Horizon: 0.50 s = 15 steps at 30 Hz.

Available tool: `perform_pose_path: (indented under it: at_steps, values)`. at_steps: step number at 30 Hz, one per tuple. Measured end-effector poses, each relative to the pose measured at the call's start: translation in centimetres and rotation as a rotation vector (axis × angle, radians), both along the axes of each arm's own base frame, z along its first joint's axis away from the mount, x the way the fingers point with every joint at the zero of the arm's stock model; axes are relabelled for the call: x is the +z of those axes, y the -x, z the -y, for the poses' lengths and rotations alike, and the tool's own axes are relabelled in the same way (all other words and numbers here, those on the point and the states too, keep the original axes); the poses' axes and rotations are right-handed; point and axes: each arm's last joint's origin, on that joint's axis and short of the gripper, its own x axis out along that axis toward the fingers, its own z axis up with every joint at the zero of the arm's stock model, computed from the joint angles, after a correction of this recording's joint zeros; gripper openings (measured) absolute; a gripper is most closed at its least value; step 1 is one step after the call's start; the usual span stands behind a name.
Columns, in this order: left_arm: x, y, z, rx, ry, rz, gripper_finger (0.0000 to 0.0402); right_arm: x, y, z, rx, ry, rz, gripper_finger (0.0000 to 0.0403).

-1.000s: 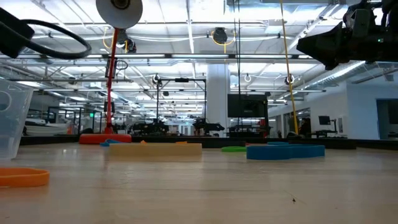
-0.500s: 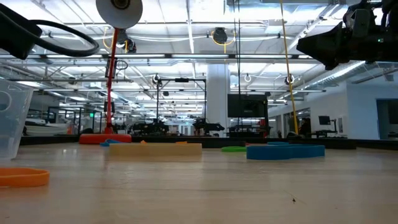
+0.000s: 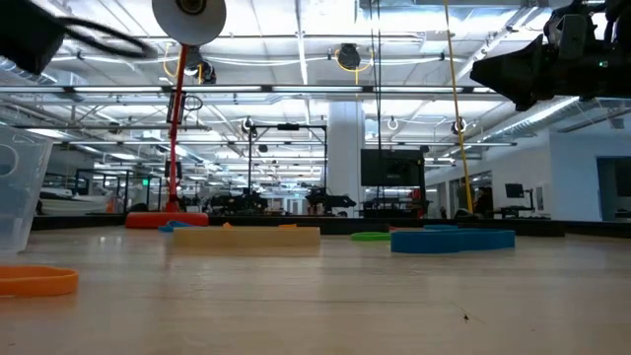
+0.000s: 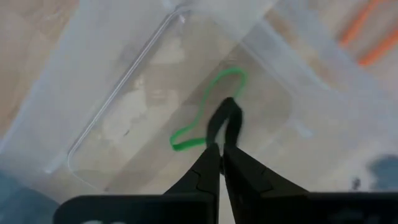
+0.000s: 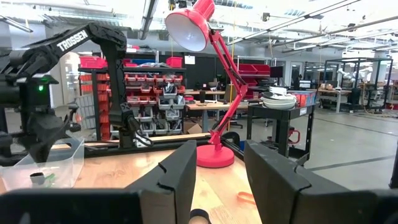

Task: Pick and place rubber bands into bin
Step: Put the bottom orange rubber band into the transparent bin

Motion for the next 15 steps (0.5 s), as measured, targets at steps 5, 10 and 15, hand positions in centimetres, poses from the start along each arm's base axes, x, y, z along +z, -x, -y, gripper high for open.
perform_pose_path:
  at_steps: [5, 10, 15]
  values:
    - [3.0, 0.6, -0.9, -0.033, 0.029, 0.163, 0.0008, 0.0, 0.0, 0.0, 0.0, -0.001, 0.0, 0.013]
    - [5.9, 0.6, -1.9, -0.146, -0.045, 0.471, 0.001, 0.0, 0.0, 0.0, 0.0, 0.0, 0.0, 0.013]
    - [7.8, -0.1, -2.8, -0.269, -0.124, 0.674, 0.0041, 0.0, 0.0, 0.0, 0.0, 0.0, 0.0, 0.013]
